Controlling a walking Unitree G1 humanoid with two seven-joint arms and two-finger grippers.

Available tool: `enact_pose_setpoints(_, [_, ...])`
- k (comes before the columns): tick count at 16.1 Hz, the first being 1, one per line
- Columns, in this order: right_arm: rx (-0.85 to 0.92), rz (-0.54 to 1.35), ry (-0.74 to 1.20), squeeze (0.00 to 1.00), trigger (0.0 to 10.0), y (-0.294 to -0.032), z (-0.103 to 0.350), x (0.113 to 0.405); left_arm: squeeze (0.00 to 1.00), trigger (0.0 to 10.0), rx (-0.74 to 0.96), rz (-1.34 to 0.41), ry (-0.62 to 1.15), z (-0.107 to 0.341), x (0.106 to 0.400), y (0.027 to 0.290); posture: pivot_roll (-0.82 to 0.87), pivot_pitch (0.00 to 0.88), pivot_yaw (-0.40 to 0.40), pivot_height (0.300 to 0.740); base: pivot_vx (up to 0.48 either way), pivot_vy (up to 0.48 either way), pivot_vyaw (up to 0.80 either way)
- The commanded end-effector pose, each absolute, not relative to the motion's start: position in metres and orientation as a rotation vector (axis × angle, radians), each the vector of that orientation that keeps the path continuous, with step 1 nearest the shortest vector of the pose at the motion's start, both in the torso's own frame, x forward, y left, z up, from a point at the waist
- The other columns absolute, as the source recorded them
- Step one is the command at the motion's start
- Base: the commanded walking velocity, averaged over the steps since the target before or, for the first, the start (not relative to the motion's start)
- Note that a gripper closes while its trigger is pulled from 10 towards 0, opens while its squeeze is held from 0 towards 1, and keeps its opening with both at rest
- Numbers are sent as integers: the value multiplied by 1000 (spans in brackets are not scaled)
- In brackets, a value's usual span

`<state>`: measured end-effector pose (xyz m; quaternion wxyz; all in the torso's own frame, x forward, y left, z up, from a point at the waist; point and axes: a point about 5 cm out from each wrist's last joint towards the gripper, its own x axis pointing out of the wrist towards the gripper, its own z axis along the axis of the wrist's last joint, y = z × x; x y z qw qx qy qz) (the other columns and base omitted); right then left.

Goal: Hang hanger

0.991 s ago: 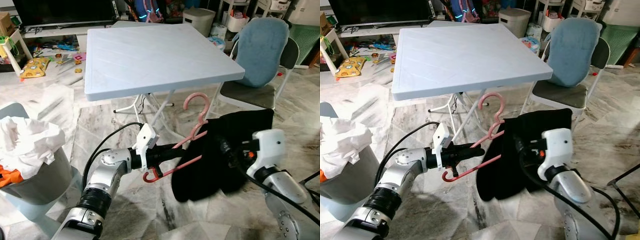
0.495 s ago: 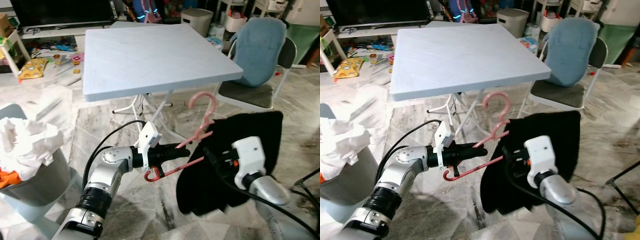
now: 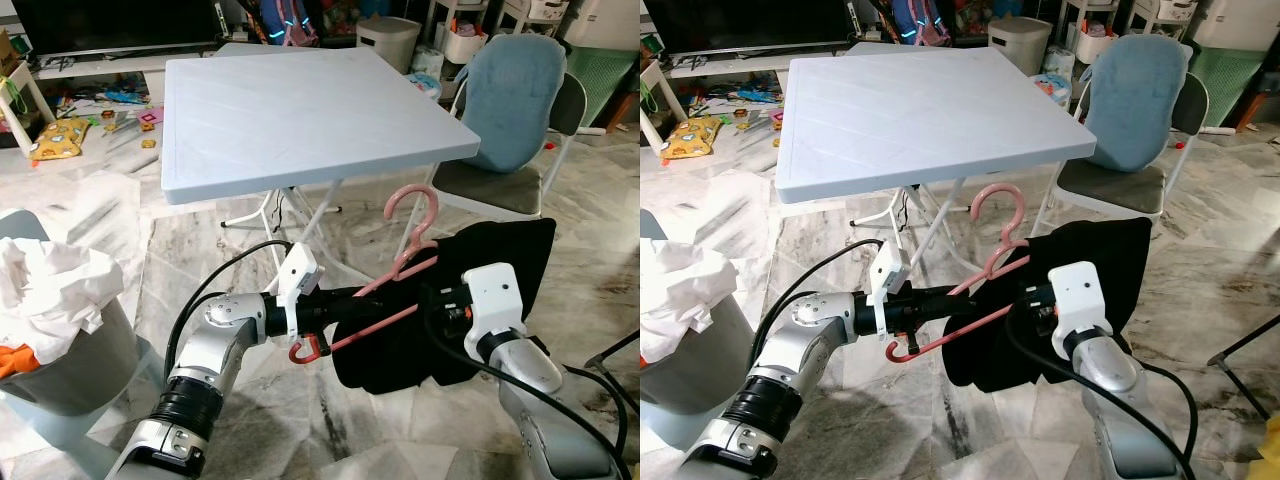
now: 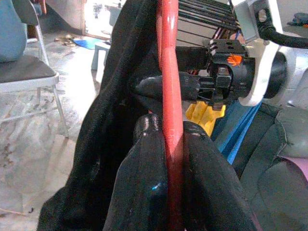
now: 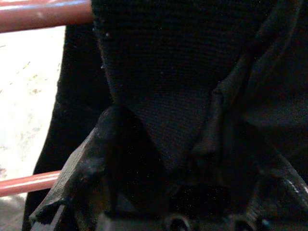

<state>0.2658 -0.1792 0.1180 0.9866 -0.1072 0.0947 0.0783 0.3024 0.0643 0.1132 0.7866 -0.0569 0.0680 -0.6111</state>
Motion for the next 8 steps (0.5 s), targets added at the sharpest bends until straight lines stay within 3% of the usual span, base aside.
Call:
enact_pose_setpoints(1, [-210,122,173,0,0,-184,121,269,0,0,-131,-1367,68,127,300,58,-36,0,-45,740,0,0,0])
enact_pose_setpoints(8, [-173,105,162,0,0,-186,119,266,0,0,-138,-1364,78,126,299,57,-45,0,-44,740,0,0,0])
